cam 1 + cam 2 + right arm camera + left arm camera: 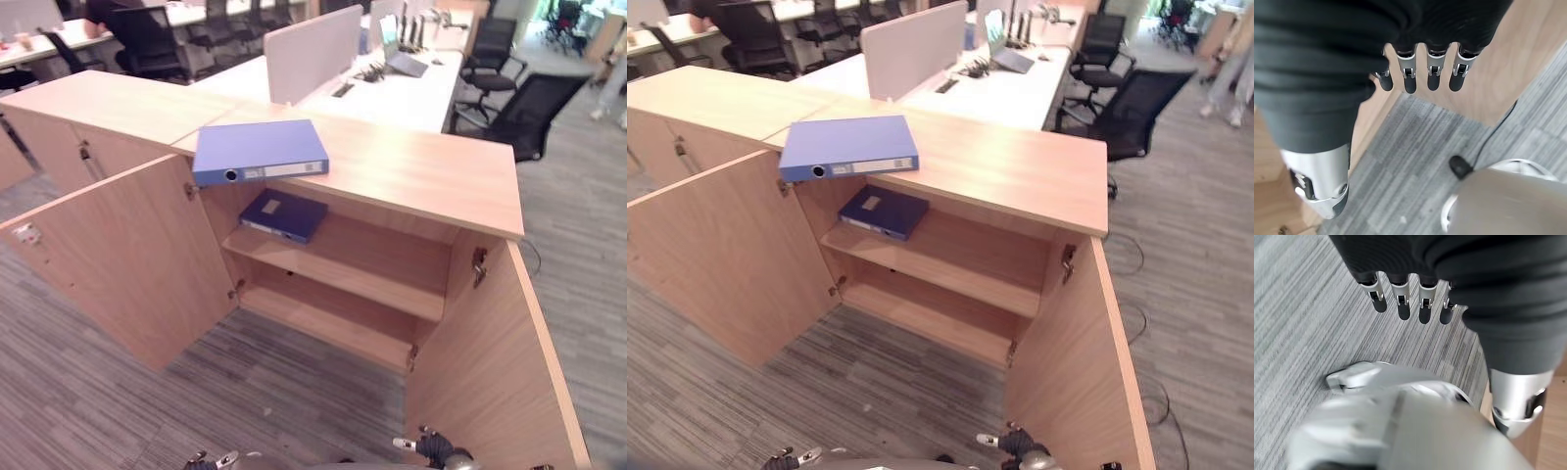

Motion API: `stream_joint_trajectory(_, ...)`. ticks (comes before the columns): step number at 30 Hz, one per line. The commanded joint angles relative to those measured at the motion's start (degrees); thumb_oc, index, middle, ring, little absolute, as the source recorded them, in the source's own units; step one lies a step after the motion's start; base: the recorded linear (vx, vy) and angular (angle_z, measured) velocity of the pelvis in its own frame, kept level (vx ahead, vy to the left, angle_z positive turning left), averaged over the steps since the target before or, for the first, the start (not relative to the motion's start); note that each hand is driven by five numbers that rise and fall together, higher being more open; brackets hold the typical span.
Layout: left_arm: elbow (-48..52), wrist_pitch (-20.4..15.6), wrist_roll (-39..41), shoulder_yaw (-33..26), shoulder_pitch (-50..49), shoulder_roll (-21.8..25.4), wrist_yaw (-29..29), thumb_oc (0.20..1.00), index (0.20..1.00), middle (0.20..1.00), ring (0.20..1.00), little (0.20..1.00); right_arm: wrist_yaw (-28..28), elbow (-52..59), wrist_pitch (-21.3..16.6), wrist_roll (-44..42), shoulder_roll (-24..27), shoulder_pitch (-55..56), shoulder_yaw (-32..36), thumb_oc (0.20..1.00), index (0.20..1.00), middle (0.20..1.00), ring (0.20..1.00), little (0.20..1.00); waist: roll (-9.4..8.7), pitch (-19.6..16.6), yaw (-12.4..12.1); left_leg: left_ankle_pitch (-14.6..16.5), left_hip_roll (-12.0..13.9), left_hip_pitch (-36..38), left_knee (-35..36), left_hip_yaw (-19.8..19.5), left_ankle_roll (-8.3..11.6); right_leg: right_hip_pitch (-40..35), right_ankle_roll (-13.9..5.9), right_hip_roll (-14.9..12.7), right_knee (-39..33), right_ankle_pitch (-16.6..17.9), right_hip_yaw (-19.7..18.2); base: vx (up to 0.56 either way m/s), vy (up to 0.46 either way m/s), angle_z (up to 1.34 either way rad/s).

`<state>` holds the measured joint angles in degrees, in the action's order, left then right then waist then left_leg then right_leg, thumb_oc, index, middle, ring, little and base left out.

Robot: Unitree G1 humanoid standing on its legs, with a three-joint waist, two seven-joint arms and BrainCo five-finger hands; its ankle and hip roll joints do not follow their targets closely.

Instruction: Put the empty folder in the office cabinet

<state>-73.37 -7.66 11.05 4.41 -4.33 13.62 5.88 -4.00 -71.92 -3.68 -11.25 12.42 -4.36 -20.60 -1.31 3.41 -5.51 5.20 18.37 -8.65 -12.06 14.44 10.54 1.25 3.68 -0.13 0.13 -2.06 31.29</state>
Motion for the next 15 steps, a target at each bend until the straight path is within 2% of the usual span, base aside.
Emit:
stream_joint_trajectory(1, 0.49, -1.92, 3.03, -0.46, 0.43, 2.12, 1.82, 1.000, 1.000, 1.000, 1.000, 1.000, -0.64, 0.11, -1.91, -0.53, 0.36, -3.18, 0.74, 1.000, 1.000, 1.000, 1.000, 1.000, -0.91, 3.96, -4.08, -8.50, -1.63, 0.35, 4.04, -4.22, -4.34, -2.10, -9.48, -2.58, -5.13, 2.92, 1.49, 0.13, 0.192, -0.82)
stream_joint_trajectory(2, 0.65, -2.38, 4.61, -0.56, 0.50, 2.04, 2.11, 1.000, 1.000, 1.000, 1.000, 1.000, -0.79, -0.14, -1.86, -0.61, 0.51, -3.21, 0.62, 1.000, 1.000, 1.000, 1.000, 1.000, 0.22, 4.11, -4.53, -12.46, -0.55, 0.25, 10.95, -9.03, -2.88, -2.88, -9.36, -2.10, -5.13, 1.82, -0.84, 0.13, 0.200, -0.58)
stream_joint_trajectory(3, 0.64, -2.39, 4.62, -0.55, 0.51, 2.02, 2.11, 1.000, 1.000, 1.000, 1.000, 1.000, -0.79, -0.13, -1.86, -0.62, 0.53, -3.21, 0.62, 1.000, 1.000, 1.000, 1.000, 1.000, 0.26, 4.12, -4.52, -12.63, -0.52, 0.40, 11.21, -9.01, -2.83, -2.91, -9.32, -2.05, -5.13, 1.80, -0.83, 0.15, 0.307, -0.61)
stream_joint_trajectory(4, 0.81, -2.46, 5.71, -0.60, 0.43, 1.62, 2.14, 1.000, 1.000, 1.000, 1.000, 1.000, -1.03, -0.46, -1.68, -0.84, 0.94, -3.24, 1.24, 1.000, 1.000, 1.000, 1.000, 1.000, 1.29, 4.02, -4.04, -14.50, 0.65, 0.15, 14.62, -11.09, -1.98, -3.57, -9.53, -2.29, -5.13, 0.99, -2.55, 0.06, 0.305, -0.47)
stream_joint_trajectory(6, 0.53, -2.41, 6.14, -0.51, 0.63, 1.24, 1.94, 1.000, 1.000, 1.000, 1.000, 1.000, -1.13, -0.92, -1.49, -0.74, 1.38, -3.10, 1.91, 1.000, 1.000, 1.000, 1.000, 1.000, 2.23, 3.60, -3.64, -15.90, 0.43, 0.28, 15.38, -12.24, -1.84, -3.53, -9.59, -3.13, -5.13, 1.50, -3.31, 0.08, 0.361, -0.51)
stream_joint_trajectory(9, 0.50, -2.41, 6.40, -0.22, 0.32, 0.64, 1.74, 1.000, 1.000, 1.000, 1.000, 1.000, -0.99, -1.55, -1.35, -0.77, 2.07, -2.70, 2.74, 1.000, 1.000, 1.000, 1.000, 1.000, 3.80, 2.67, -3.19, -14.56, -0.21, 1.56, 15.65, -13.59, -0.91, -3.41, -9.97, -3.26, -5.13, 1.58, -4.21, 0.07, 0.275, -0.53)
stream_joint_trajectory(10, 0.22, -2.50, 6.58, 0.43, 0.71, 0.17, 1.49, 1.000, 1.000, 1.000, 1.000, 1.000, -1.20, -2.16, -1.30, -1.06, 2.68, -2.58, 3.68, 1.000, 1.000, 1.000, 1.000, 1.000, 4.40, 2.18, -2.98, -12.45, -1.71, 1.51, 13.65, -15.94, -0.49, -3.21, -10.23, -4.60, -5.13, 2.50, -4.87, 0.10, 0.495, -0.50)
stream_joint_trajectory(11, -0.17, -2.38, 6.55, 0.56, 1.08, 0.08, 1.32, 1.000, 1.000, 1.000, 1.000, 1.000, -1.03, -2.44, -1.09, -1.17, 2.87, -2.60, 4.05, 1.000, 1.000, 1.000, 1.000, 1.000, 4.63, 1.72, -2.50, -11.12, -2.31, 1.49, 13.06, -16.52, -0.40, -3.35, -10.47, -5.43, -5.13, 2.57, -4.77, 0.07, 0.377, -0.25)
stream_joint_trajectory(12, -0.17, -2.38, 6.55, 0.56, 1.08, 0.08, 1.32, 1.000, 1.000, 1.000, 1.000, 1.000, -1.03, -2.44, -1.09, -1.17, 2.87, -2.60, 4.05, 1.000, 1.000, 1.000, 1.000, 1.000, 4.62, 1.69, -2.47, -11.12, -2.33, 1.43, 13.04, -16.55, -0.40, -3.32, -10.47, -5.44, -5.13, 2.57, -4.73, 0.08, 0.407, -0.27)
stream_joint_trajectory(13, -0.57, -2.32, 6.26, 1.52, 1.48, -0.25, 1.08, 1.000, 1.000, 1.000, 1.000, 1.000, -1.13, -2.69, -0.73, -1.37, 3.12, -2.34, 5.33, 1.000, 1.000, 1.000, 1.000, 1.000, 4.82, 1.81, -1.35, -8.76, -3.70, 0.85, 9.71, -16.15, -0.90, -3.72, -11.52, -8.03, -5.13, 3.62, -4.68, 0.07, 0.455, -0.09)
stream_joint_trajectory(15, -0.57, -2.35, 5.84, 2.53, 2.36, 0.07, 0.62, 1.000, 1.000, 1.000, 1.000, 1.000, -0.84, -2.53, -0.28, -1.41, 3.23, -1.69, 6.23, 1.000, 1.000, 1.000, 1.000, 1.000, 4.41, 1.94, -0.38, -6.07, -6.28, 0.12, 6.18, -14.99, -1.70, -4.52, -12.38, -11.24, -5.13, 5.12, -4.67, 0.10, 0.522, 0.03)
